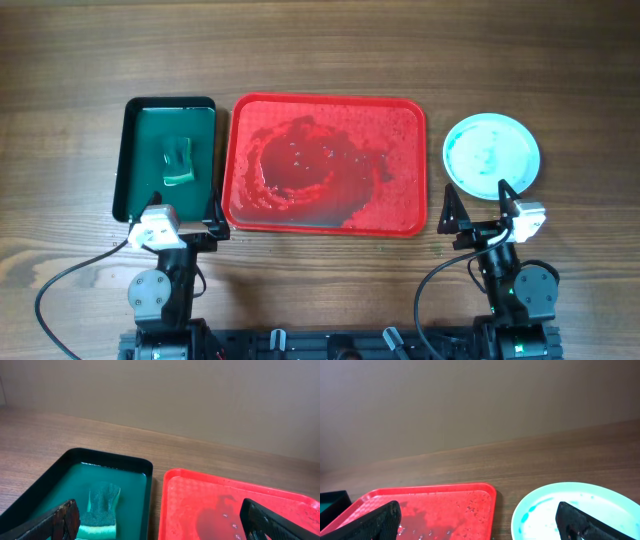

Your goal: Clean dirty plates on tray and stack at the side

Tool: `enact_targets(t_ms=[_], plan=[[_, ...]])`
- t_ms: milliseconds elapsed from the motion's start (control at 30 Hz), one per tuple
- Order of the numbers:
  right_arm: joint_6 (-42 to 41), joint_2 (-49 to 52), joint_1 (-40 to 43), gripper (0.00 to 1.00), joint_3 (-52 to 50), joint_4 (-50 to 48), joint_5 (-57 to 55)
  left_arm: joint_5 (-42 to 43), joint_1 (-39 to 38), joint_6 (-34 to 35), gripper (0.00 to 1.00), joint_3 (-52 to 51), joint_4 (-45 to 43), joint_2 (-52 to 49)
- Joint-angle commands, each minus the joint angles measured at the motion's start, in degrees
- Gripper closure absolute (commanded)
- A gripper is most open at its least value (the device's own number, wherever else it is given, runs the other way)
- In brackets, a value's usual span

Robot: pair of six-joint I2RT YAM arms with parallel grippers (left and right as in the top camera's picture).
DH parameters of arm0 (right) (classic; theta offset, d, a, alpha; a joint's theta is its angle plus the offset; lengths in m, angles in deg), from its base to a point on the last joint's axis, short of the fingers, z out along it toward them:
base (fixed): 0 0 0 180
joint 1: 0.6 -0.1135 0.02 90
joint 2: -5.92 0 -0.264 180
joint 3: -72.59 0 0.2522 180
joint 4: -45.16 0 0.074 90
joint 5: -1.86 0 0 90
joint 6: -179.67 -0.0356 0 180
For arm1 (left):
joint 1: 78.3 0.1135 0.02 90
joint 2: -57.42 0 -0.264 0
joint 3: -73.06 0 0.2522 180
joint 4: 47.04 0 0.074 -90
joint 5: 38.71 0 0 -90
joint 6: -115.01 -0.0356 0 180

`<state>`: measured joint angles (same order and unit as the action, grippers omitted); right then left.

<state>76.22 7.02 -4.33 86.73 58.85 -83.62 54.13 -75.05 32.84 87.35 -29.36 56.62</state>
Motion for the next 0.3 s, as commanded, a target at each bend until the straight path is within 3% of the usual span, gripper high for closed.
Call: enact_targets(t_ms=[0, 267], plan=[[-0.2, -0.5, -0.2, 0.0, -0.1, -0.2, 0.7, -0.8, -0.4, 0.0, 0.0, -0.2, 0.5, 0.5], [-0.2, -0.5, -0.2, 0.01, -0.1, -0.2, 0.7, -0.8, -0.4, -0.1, 0.0, -0.2, 0.5, 0.5]])
